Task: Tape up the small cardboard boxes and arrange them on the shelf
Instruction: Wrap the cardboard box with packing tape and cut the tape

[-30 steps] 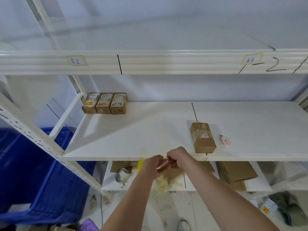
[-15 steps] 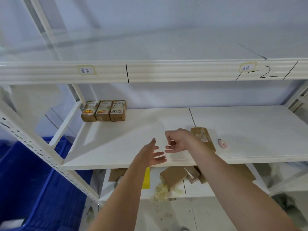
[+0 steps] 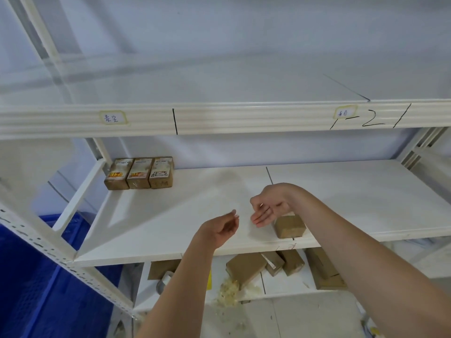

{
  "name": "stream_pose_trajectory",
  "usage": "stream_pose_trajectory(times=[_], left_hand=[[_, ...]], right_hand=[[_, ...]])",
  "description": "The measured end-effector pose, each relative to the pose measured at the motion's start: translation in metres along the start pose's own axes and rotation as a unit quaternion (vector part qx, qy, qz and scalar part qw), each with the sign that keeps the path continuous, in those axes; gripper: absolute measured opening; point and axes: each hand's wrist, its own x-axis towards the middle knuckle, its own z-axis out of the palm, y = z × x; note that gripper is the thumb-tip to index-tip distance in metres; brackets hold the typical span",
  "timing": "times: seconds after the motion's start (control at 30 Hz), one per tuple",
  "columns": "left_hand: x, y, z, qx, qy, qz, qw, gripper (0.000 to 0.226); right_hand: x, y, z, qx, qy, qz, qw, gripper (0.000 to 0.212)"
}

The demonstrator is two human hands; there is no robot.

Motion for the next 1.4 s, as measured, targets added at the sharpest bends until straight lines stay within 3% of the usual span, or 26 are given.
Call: stream_pose_trajectory(times=[0.6,0.73,0.83,0.93,1.1,1.23,1.4], left_hand=[[0.054,-0.037,0.075,0.149,0.033,0.102,0.983,0.012],[0.070,-0.044,0.101,0.186,0.064,0.119,0.973,0.014],[0.080,-0.051,0.116,0.212,0.094,0.119,0.965,0.018],[0.090,-0.058,0.126,0.224,0.124,0.115,0.960,0.020],[0.094,-0.066,0.122,0.217,0.162,0.100,0.957,0.023],[0.097,-0.072,0.118,0.216,0.172,0.100,0.956,0.022],[0.108,-0.069,0.119,0.288,0.237,0.150,0.916,0.020]], right_hand=[[0.023,0.070,-0.127,0.031,0.061,0.045,0.997,0.013],[0.034,0.078,-0.162,0.030,0.056,0.029,0.998,0.020],[0.045,0.080,-0.183,0.019,0.048,0.049,0.997,0.008],[0.058,0.083,-0.199,0.077,0.042,0.050,0.995,0.009],[0.069,0.090,-0.207,0.086,0.023,0.057,0.994,0.029],[0.082,0.098,-0.199,0.123,0.027,0.020,0.992,0.013],[0.089,0.103,-0.190,0.106,0.084,-0.029,0.990,0.025]])
